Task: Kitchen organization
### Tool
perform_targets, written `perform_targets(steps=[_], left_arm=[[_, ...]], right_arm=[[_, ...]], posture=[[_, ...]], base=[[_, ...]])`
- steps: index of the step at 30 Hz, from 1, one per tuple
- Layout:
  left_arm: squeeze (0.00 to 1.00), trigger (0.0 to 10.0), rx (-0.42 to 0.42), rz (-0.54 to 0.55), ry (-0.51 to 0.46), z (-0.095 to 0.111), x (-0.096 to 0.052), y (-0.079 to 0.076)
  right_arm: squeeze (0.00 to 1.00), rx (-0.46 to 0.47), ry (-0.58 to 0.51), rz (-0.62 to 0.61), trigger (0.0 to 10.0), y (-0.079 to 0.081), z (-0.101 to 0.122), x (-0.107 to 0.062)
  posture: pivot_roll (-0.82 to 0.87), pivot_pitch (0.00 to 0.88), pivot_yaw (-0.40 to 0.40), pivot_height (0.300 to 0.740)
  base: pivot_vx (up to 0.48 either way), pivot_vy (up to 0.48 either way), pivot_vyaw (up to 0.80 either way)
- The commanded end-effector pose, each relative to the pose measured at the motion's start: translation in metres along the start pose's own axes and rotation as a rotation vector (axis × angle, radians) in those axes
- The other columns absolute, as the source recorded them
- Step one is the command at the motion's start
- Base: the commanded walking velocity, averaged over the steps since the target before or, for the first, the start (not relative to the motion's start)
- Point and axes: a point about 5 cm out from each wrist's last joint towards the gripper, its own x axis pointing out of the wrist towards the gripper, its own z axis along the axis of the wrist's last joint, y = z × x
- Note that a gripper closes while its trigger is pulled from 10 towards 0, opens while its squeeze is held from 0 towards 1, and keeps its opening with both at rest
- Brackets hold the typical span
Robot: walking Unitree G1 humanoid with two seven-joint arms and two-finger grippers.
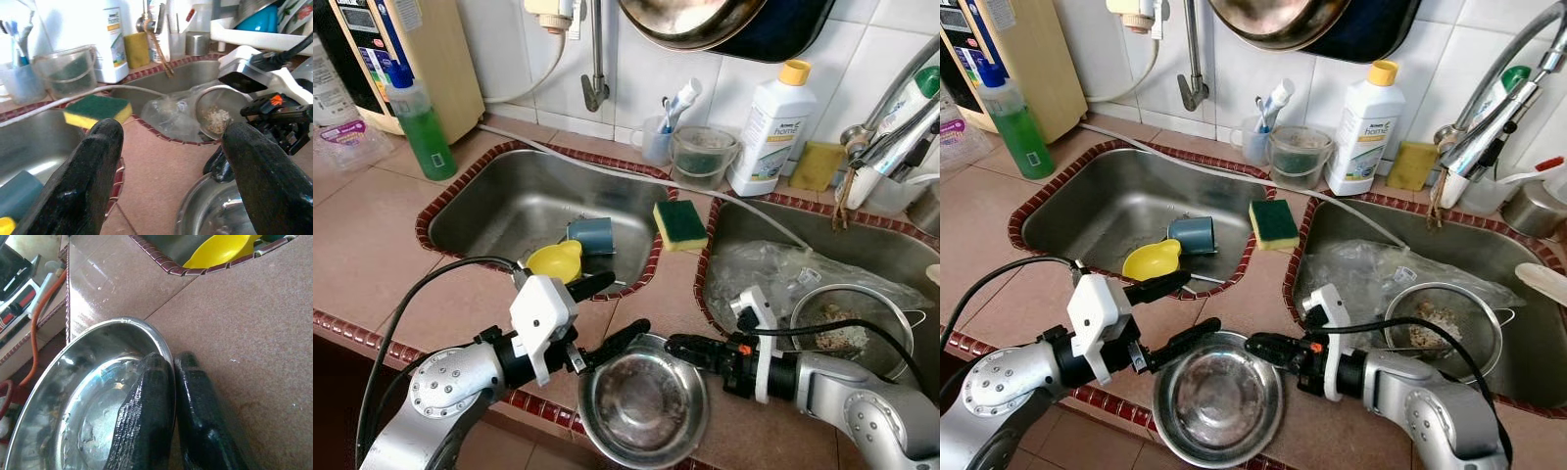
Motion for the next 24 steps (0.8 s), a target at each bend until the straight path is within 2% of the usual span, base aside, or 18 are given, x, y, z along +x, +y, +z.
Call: perform_targets(steps=[1, 14, 20, 24], left_arm=[[0.00, 10.0, 0.013, -0.004, -0.013, 0.006, -0.002, 0.000], [0.00, 10.0, -0.005, -0.005, -0.021, 0.007, -0.002, 0.002], [0.00, 10.0, -0.038, 0.001, -0.043, 0.009, 0.000, 0.004], [0.00, 10.0, -0.041, -0.004, -0.041, 0.009, 0.001, 0.003]], right_arm=[[0.00, 0.004, -0.011, -0.019, 0.0, -0.003, 0.002, -0.003], [0.00, 0.002, -0.037, -0.036, 0.0, -0.005, 0.004, -0.004], [0.00, -0.015, -0.116, -0.061, 0.0, -0.007, 0.009, -0.009], [0.00, -0.014, -0.132, -0.087, 0.0, -0.012, 0.013, -0.011]], posture=[[-0.07, 0.122, -0.015, 0.740], [-0.08, 0.128, -0.006, 0.740], [-0.09, 0.132, 0.002, 0.740], [-0.09, 0.134, 0.004, 0.740]], base=[[0.000, 0.000, 0.00], [0.000, 0.000, 0.00], [0.000, 0.000, 0.00], [0.000, 0.000, 0.00]])
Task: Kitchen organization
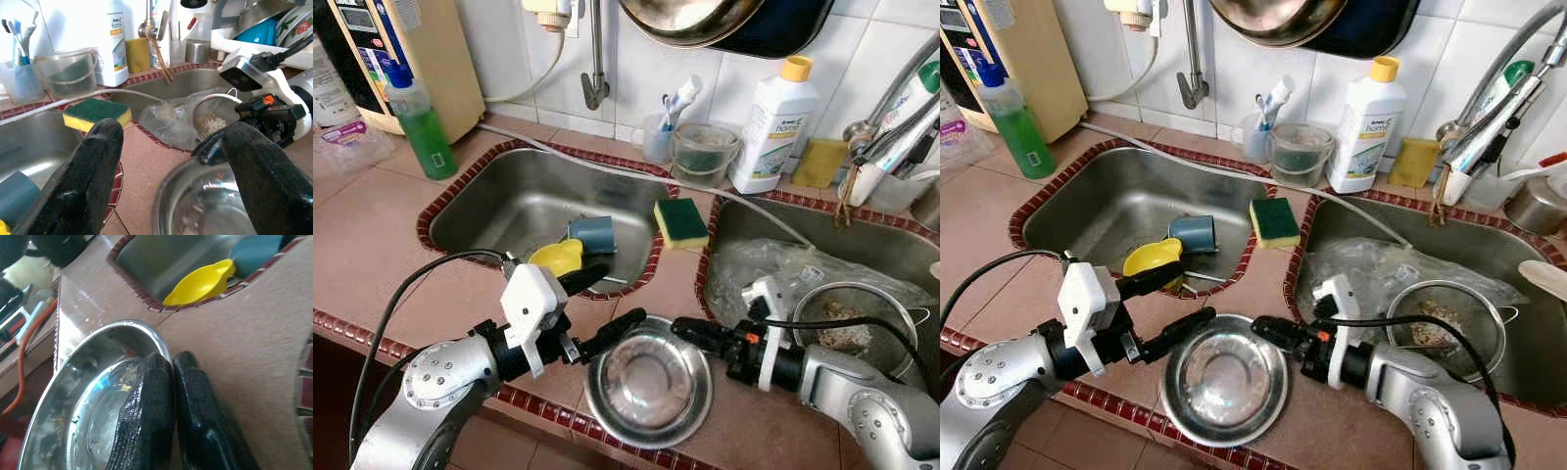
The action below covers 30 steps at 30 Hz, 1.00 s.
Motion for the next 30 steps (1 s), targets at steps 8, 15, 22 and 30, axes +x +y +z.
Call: perform_targets(steps=[8, 15, 22, 30], left_arm=[[0.00, 10.0, 0.002, -0.003, -0.009, 0.004, 0.000, -0.001], [0.00, 10.0, 0.000, 0.000, -0.005, 0.005, -0.002, -0.001], [0.00, 10.0, -0.007, -0.008, 0.009, 0.004, -0.004, -0.002], [0.00, 10.0, -0.021, -0.030, 0.023, 0.003, -0.006, -0.005]], right_arm=[[0.00, -0.003, -0.003, -0.040, 0.0, -0.006, 0.000, -0.004], [1.00, -0.002, 0.043, -0.061, 10.0, -0.008, -0.008, -0.003], [1.00, 0.004, 0.047, -0.080, 10.0, -0.011, -0.010, -0.005], [1.00, -0.003, 0.048, -0.085, 10.0, -0.012, -0.011, -0.005]], posture=[[-0.09, 0.142, 0.002, 0.740], [-0.09, 0.151, 0.001, 0.740], [-0.09, 0.159, 0.002, 0.740], [-0.08, 0.151, 0.003, 0.740]], base=[[0.000, 0.000, 0.00], [0.000, 0.000, 0.00], [0.000, 0.000, 0.00], [0.000, 0.000, 0.00]])
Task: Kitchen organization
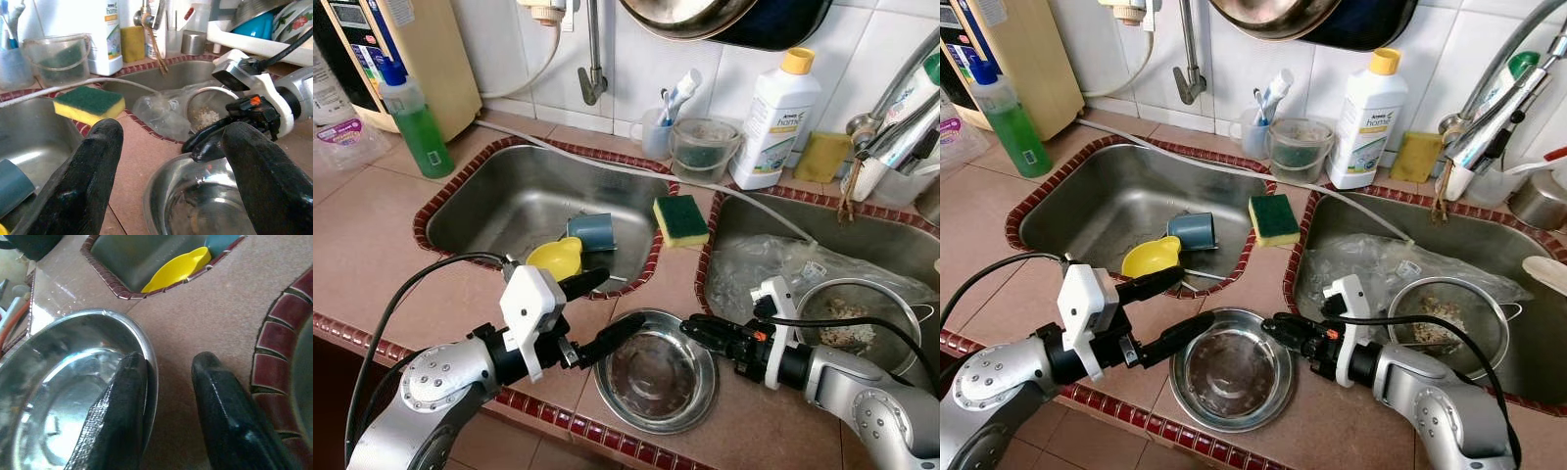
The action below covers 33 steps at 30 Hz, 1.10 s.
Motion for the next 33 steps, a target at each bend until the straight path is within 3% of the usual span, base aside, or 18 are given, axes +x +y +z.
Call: perform_targets(steps=[1, 10, 16, 17, 18, 33], left_arm=[[0.00, 10.0, 0.015, -0.022, 0.005, 0.004, -0.002, -0.003], [0.00, 10.0, 0.026, -0.034, 0.026, 0.001, -0.003, -0.004], [0.00, 10.0, 0.023, -0.028, 0.023, 0.001, -0.003, -0.005], [0.00, 10.0, 0.023, -0.028, 0.021, 0.001, -0.003, -0.005], [0.00, 10.0, 0.024, -0.029, 0.021, 0.002, -0.002, -0.005], [0.00, 10.0, 0.022, -0.015, 0.005, 0.002, 0.000, -0.009]], right_arm=[[1.00, 0.009, 0.017, -0.025, 10.0, -0.004, -0.005, -0.001], [1.00, 0.018, -0.018, -0.042, 10.0, -0.008, 0.003, 0.000], [1.00, -0.027, -0.018, -0.017, 10.0, -0.009, 0.010, 0.003], [0.04, -0.041, -0.004, -0.003, 10.0, -0.008, 0.011, 0.004], [0.00, -0.049, 0.005, 0.004, 10.0, -0.007, 0.012, 0.005], [0.00, -0.068, 0.199, 0.100, 10.0, -0.004, 0.001, 0.007]], posture=[[-0.08, 0.150, 0.003, 0.740], [-0.07, 0.140, -0.001, 0.740], [-0.07, 0.129, -0.012, 0.740], [-0.07, 0.127, -0.015, 0.740], [-0.07, 0.127, -0.015, 0.740], [-0.06, 0.118, -0.048, 0.740]], base=[[0.000, 0.000, 0.00], [0.000, 0.000, 0.00], [0.000, 0.000, 0.00], [0.000, 0.000, 0.00], [0.000, 0.000, 0.00], [0.000, 0.000, 0.00]])
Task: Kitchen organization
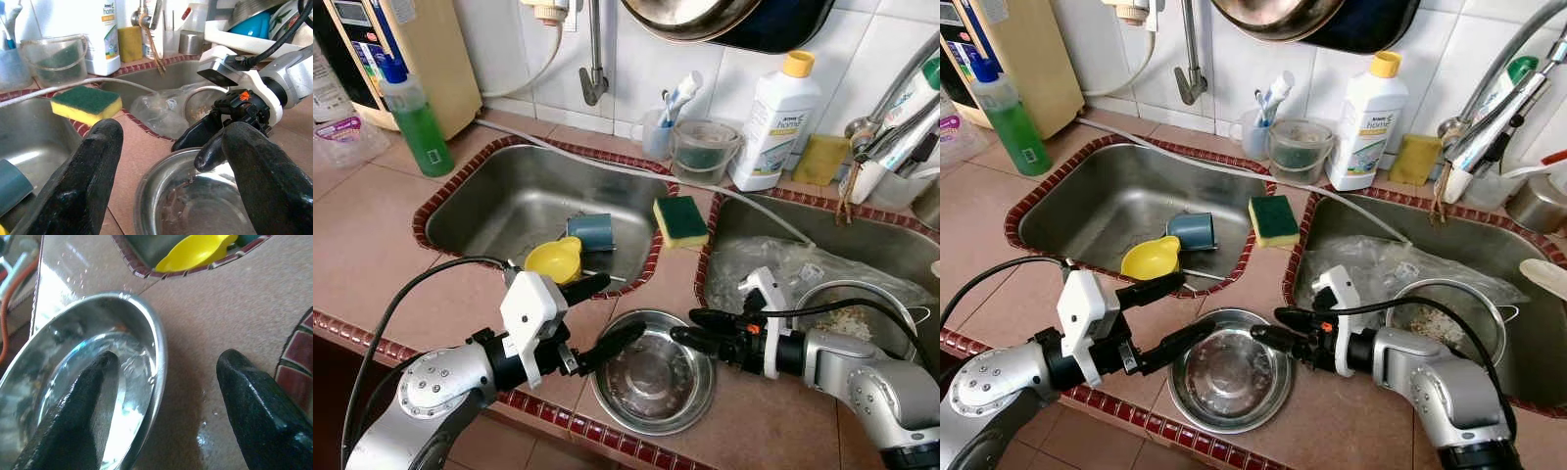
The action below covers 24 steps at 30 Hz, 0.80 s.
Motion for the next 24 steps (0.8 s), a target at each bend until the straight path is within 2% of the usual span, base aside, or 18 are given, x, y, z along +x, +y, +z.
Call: perform_targets(steps=[1, 8, 9, 11, 12, 24], left_arm=[[0.00, 10.0, 0.015, -0.006, -0.008, 0.0032, 0.0001, -0.0045], [0.00, 10.0, 0.013, -0.001, -0.016, 0.0035, 0.0014, -0.0063], [0.00, 10.0, 0.012, 0.001, -0.017, 0.0033, 0.0014, -0.0068], [0.00, 10.0, 0.012, 0.003, -0.017, 0.0034, 0.0016, -0.0070], [0.00, 10.0, 0.011, 0.004, -0.018, 0.0033, 0.0017, -0.0073], [0.00, 10.0, -0.005, 0.015, -0.021, 0.0028, 0.0003, -0.0126]], right_arm=[[0.00, 0.025, 0.058, 0.013, 10.0, -0.0002, -0.0101, 0.0008], [0.00, 0.031, 0.115, 0.058, 10.0, 0.0018, -0.0127, -0.0007], [0.00, 0.029, 0.118, 0.063, 4.8, 0.0017, -0.0126, -0.0008], [0.00, 0.031, 0.119, 0.067, 4.8, 0.0018, -0.0124, -0.0010], [0.00, 0.043, 0.104, 0.082, 0.0, 0.0020, -0.0113, -0.0015], [0.00, 0.120, 0.098, 0.079, 0.0, -0.0009, -0.0151, -0.0090]], posture=[[-0.06, 0.118, -0.050, 0.740], [-0.06, 0.116, -0.063, 0.740], [-0.06, 0.118, -0.065, 0.740], [-0.06, 0.119, -0.068, 0.740], [-0.06, 0.121, -0.071, 0.740], [-0.07, 0.153, -0.083, 0.740]], base=[[0.000, 0.000, 0.00], [0.000, 0.000, 0.00], [0.000, 0.000, 0.00], [0.000, 0.000, 0.00], [0.000, 0.000, 0.00], [0.000, 0.000, 0.00]])
